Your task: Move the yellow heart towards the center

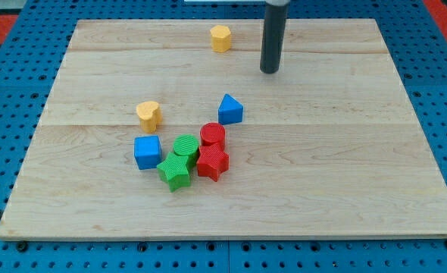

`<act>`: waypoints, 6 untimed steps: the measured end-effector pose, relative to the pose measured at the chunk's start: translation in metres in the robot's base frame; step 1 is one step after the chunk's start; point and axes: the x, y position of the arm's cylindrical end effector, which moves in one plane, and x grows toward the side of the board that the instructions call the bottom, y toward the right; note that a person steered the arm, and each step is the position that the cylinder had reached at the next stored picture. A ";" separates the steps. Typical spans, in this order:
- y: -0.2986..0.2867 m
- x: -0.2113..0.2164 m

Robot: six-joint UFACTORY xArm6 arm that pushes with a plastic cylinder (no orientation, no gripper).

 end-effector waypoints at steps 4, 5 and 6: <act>-0.208 0.093; -0.241 0.090; -0.288 0.089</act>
